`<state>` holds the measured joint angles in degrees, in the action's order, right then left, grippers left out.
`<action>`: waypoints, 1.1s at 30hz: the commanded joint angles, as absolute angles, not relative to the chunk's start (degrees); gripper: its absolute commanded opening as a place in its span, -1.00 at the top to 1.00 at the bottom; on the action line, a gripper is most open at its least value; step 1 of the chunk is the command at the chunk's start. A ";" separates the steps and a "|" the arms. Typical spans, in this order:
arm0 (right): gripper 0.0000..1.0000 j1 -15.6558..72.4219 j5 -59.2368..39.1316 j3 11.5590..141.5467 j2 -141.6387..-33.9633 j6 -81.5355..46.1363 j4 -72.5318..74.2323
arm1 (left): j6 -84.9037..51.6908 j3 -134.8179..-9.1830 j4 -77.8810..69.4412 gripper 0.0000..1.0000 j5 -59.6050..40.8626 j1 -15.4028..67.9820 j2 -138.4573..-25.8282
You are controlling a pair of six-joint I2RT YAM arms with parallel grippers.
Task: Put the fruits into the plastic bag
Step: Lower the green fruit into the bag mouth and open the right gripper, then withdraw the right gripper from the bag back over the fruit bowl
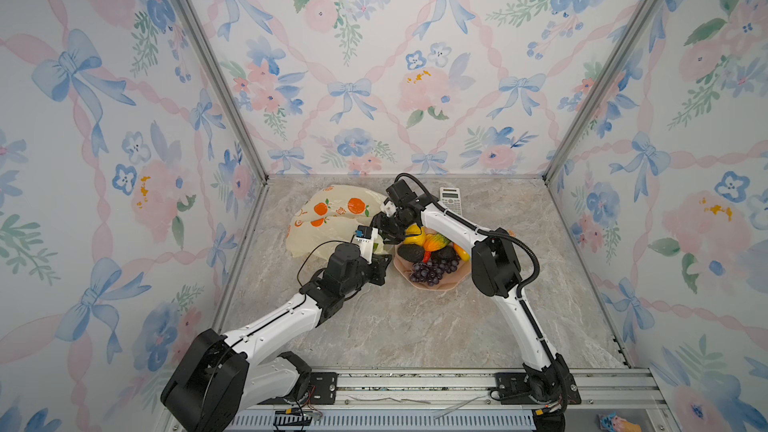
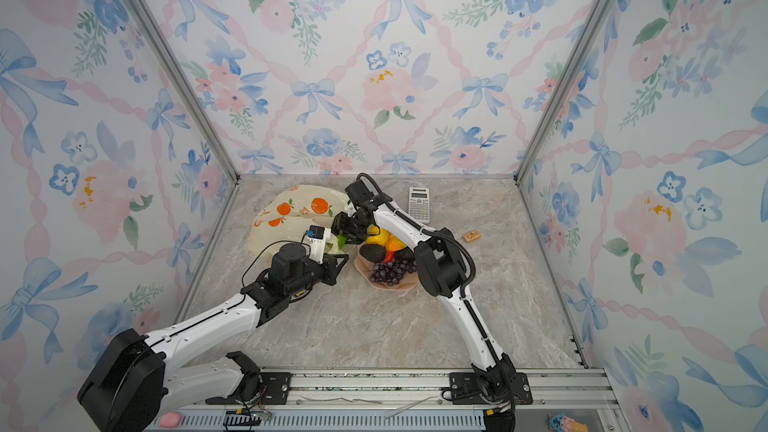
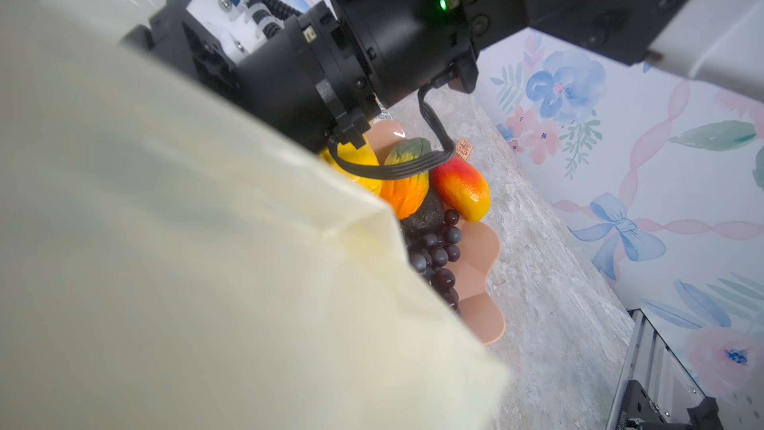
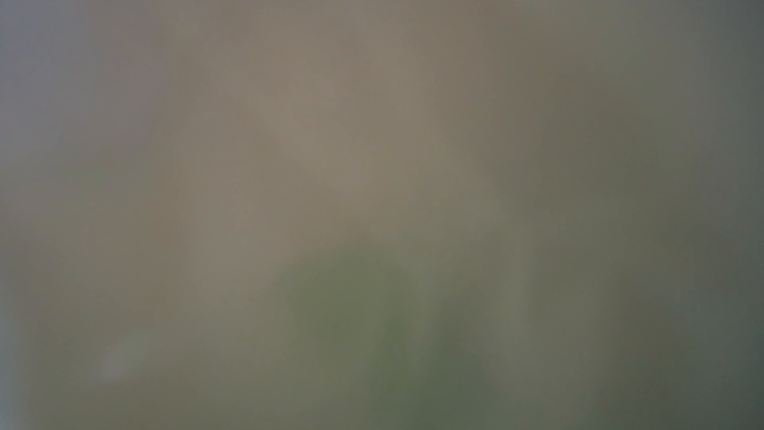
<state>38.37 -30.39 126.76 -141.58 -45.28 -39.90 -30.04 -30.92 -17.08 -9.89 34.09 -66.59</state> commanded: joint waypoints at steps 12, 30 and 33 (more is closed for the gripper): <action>-0.62 39.47 -33.76 131.79 -138.88 -48.80 -35.21 | -30.97 -28.58 -20.21 1.00 -11.60 33.02 -66.28; -0.61 39.17 -28.17 122.08 -122.33 -42.60 -39.34 | -32.06 -26.62 -20.65 1.00 -11.72 32.37 -63.81; -0.61 39.20 -26.48 118.39 -116.98 -40.19 -40.63 | -32.23 -26.30 -20.86 1.00 -11.60 32.26 -63.68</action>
